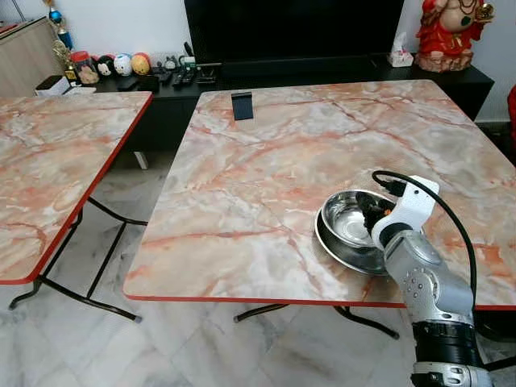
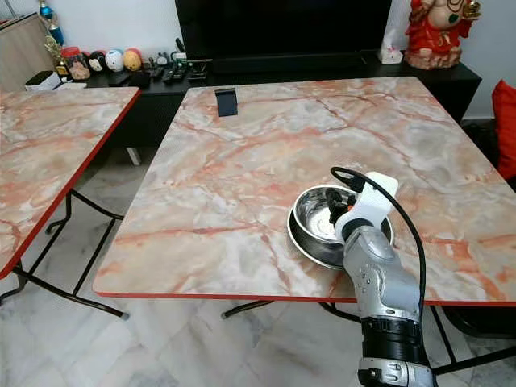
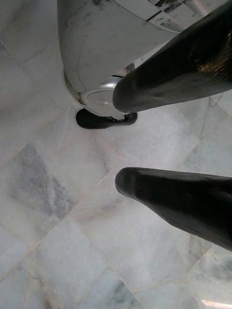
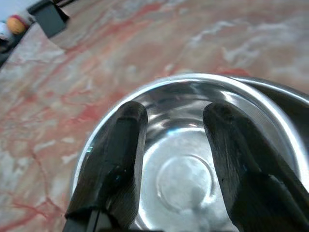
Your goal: Setting the table
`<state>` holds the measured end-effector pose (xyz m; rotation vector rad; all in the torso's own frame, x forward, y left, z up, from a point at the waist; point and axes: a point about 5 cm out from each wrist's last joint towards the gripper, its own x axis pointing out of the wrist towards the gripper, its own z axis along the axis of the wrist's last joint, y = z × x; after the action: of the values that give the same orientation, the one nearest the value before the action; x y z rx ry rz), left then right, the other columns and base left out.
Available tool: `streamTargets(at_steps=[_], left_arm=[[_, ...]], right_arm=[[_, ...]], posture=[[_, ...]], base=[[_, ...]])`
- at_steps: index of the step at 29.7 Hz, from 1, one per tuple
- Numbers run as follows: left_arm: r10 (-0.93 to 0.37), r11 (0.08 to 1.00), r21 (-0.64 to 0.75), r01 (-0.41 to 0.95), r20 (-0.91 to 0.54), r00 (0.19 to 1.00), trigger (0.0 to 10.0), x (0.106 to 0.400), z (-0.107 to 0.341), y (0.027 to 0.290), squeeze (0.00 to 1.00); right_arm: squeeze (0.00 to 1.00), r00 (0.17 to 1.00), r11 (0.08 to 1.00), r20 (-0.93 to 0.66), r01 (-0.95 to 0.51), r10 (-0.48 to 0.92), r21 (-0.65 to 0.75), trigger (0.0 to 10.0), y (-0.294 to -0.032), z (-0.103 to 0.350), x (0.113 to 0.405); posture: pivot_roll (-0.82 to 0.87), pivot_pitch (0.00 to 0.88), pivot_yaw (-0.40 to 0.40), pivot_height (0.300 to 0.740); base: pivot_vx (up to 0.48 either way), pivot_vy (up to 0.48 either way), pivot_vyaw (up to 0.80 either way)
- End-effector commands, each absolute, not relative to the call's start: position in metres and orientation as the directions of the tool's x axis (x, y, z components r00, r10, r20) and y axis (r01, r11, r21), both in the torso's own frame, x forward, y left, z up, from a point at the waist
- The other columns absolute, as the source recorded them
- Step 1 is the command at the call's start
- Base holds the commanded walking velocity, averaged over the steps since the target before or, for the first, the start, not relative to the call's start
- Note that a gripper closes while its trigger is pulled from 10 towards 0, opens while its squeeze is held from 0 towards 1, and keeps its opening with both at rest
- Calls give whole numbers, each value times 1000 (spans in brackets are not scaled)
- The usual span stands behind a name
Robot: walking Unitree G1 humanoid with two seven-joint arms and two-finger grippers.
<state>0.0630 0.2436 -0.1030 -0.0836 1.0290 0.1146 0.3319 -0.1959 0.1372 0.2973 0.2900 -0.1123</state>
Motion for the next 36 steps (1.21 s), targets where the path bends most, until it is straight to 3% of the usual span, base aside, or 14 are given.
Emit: streamTargets(at_steps=[1, 36], left_arm=[[53, 993, -3, -115, -870, 490, 10000, 57, -103, 246, 0], [34, 994, -21, -108, -875, 483, 10000, 57, -104, 246, 0]], right_arm=[[0, 947, 951, -310, 166, -80, 261, 10000, -197, 138, 331], [0, 904, 948, -405, 240, -139, 210, 10000, -206, 128, 327]], posture=[[-136, 0, 72, 740], [-136, 0, 74, 740]], base=[[0, 0, 0], [0, 0, 0]])
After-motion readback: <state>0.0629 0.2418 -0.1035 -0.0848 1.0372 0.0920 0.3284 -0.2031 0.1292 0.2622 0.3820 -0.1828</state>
